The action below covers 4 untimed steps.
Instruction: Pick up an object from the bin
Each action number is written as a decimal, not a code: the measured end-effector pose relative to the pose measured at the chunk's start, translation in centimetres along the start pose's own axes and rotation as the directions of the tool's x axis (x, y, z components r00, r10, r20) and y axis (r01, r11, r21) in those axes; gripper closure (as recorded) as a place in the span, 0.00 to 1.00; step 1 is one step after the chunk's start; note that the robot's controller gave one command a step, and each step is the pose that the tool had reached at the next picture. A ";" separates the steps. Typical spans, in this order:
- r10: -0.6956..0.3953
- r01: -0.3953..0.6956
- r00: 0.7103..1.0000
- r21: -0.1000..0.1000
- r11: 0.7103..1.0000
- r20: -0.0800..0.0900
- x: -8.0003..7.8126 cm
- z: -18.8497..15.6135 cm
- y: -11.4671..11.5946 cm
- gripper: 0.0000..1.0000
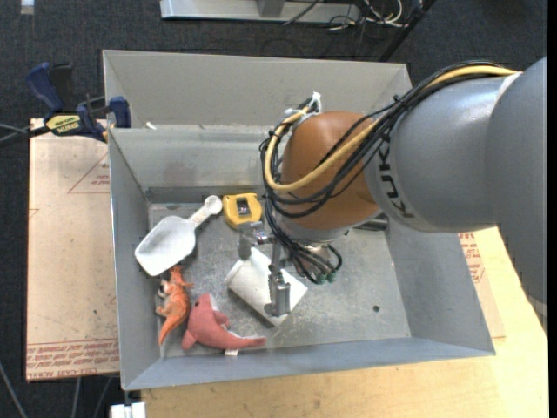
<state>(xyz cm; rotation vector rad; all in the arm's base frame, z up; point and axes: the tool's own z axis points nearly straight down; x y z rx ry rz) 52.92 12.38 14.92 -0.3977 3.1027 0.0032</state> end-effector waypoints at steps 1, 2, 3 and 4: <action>-0.012 0.012 1.000 0.001 1.000 0.004 -0.5 1.9 0.7 0.00; -0.269 0.269 0.962 0.002 0.963 0.034 -2.9 5.6 -4.1 1.00; -0.269 0.269 0.962 0.002 0.963 0.034 -2.9 5.6 -4.1 1.00; -0.244 0.244 0.969 -0.004 0.970 0.046 -2.9 5.8 -4.9 1.00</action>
Offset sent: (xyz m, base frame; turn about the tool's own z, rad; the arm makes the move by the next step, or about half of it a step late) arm 0.0301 -0.0397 -0.0669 -0.2756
